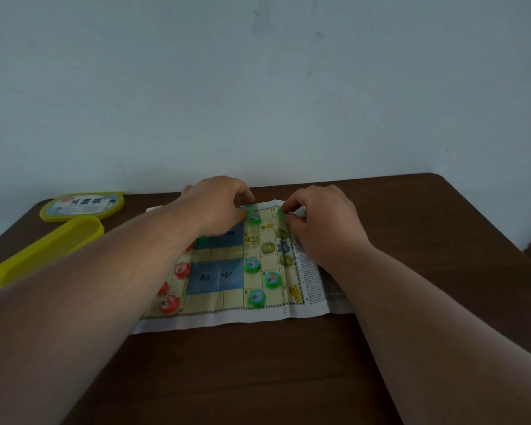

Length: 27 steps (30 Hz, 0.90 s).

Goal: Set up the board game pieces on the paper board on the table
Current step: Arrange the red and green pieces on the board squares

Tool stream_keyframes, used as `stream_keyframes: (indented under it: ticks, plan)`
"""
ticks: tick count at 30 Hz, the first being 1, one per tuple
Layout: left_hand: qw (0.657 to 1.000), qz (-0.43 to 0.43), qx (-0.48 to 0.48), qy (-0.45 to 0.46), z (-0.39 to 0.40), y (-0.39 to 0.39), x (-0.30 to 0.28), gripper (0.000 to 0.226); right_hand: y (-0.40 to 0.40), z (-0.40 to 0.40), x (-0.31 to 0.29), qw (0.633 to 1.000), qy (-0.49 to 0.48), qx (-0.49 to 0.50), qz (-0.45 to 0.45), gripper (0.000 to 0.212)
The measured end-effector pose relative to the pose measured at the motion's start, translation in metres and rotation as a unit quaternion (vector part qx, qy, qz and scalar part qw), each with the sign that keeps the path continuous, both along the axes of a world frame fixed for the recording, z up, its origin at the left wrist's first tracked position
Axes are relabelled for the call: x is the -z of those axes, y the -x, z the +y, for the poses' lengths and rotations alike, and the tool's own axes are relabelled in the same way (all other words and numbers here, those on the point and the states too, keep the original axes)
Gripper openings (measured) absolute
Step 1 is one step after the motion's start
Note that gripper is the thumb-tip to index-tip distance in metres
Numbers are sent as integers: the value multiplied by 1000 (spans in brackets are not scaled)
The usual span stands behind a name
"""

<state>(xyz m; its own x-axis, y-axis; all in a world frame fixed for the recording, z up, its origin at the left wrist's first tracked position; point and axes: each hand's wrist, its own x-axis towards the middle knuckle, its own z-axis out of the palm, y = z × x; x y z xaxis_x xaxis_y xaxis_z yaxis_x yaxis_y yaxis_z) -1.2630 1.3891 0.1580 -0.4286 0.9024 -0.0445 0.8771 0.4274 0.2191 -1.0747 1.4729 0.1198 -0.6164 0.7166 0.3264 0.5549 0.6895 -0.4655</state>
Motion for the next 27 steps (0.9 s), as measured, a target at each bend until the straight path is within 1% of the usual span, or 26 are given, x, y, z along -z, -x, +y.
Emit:
stream_keyframes:
  ticks: [3,6,10,12,15,17,21,24,27]
  plan:
    - [1000,6,-4,-10,-1,2,0,20,0,-1,-1,1000,6,-1,-21,18]
    - [999,10,-9,-40,-5,3,-4,21,0,-2,-1,1000,11,-2,-27,21]
    - [995,-41,12,-88,-17,-5,-13,15,-1,-3,-2,999,30,10,-8,27]
    - [994,-56,38,-89,-26,-13,-14,17,-1,-3,-1,999,32,16,4,29]
    - [996,-18,63,-64,-35,-21,-8,22,1,-3,-1,999,37,22,2,32]
    - [996,-1,59,-62,-36,-20,-5,23,1,-3,-2,999,35,19,-5,34]
    - [997,1,53,-65,-37,-15,-5,23,-1,-4,-4,999,32,7,-21,34]
    - [997,-10,46,-66,-37,-14,-7,21,-1,-3,-7,998,21,2,-55,29]
    - [996,-27,38,-81,-40,-14,-9,21,0,-2,-6,998,18,7,-66,27]
